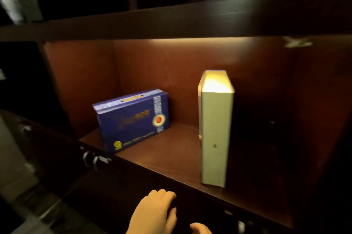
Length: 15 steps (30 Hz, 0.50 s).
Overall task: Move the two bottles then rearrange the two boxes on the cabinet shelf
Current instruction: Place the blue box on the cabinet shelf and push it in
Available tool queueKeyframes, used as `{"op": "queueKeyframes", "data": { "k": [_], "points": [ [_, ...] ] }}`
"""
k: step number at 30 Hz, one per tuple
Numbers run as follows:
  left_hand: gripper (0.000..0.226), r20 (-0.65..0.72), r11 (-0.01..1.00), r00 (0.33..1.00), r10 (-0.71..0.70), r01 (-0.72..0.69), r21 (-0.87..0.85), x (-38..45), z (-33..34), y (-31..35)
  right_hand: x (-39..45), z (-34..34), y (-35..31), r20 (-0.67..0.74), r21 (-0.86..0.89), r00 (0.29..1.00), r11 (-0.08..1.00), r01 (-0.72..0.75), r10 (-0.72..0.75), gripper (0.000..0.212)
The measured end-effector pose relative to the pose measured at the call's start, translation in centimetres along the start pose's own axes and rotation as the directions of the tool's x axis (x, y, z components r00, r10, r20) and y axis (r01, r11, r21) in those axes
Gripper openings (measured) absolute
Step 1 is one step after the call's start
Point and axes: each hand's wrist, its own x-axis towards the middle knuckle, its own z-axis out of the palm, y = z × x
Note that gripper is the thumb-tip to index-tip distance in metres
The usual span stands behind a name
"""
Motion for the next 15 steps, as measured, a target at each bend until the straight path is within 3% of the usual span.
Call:
{"op": "queueKeyframes", "data": {
  "k": [1, 2, 3, 4, 5, 6, 8, 10, 15],
  "points": [
    [0.057, -0.015, 0.998, 1.000, -0.011, 0.012, 0.063, 0.5, -1.6, -2.6, 0.9, 1.8, -2.2, 0.137, -0.114, 0.966, 0.966, 0.233, -0.217, 0.045],
    [0.063, -0.030, 0.993, 0.999, -0.027, 0.030, 0.118, 1.0, -3.0, -4.8, 0.2, 1.5, -2.5, 0.293, -0.057, 0.882, 0.914, 0.401, -0.369, 0.045],
    [0.067, -0.066, 0.986, 0.997, -0.045, 0.055, 0.156, 1.5, -4.5, -6.8, 0.2, 1.4, -3.3, 0.394, 0.034, 0.803, 0.880, 0.473, -0.447, 0.044],
    [0.070, -0.117, 0.982, 0.992, -0.056, 0.076, 0.176, 2.0, -5.8, -9.0, 0.7, 1.8, -5.0, 0.431, 0.155, 0.785, 0.894, 0.421, -0.445, 0.041],
    [0.071, -0.167, 0.977, 0.984, -0.064, 0.095, 0.189, 2.7, -7.0, -11.2, 2.7, 1.7, -6.7, 0.395, 0.197, 0.855, 0.940, 0.279, -0.337, 0.040],
    [0.072, -0.196, 0.974, 0.978, -0.071, 0.110, 0.199, 3.6, -8.0, -13.3, 4.3, 1.4, -8.5, 0.501, 0.197, 0.835, 0.970, 0.146, -0.227, 0.043],
    [0.073, -0.263, 0.964, 0.958, -0.118, 0.174, 0.200, 5.9, -10.1, -17.4, 8.6, 2.5, -9.9, 0.415, 0.179, 0.850, 0.945, 0.275, -0.326, 0.053],
    [0.075, -0.350, 0.955, 0.915, -0.201, 0.263, 0.138, 8.4, -11.5, -21.1, 13.6, 5.1, -13.4, 0.294, 0.258, 0.878, 0.916, 0.306, -0.376, 0.056],
    [0.094, -0.404, 0.896, 0.803, -0.439, 0.427, -0.124, 13.8, -12.3, -27.8, 29.2, 8.8, -22.7, 0.024, 0.495, 0.986, 0.859, 0.134, -0.168, 0.054]
  ]
}}
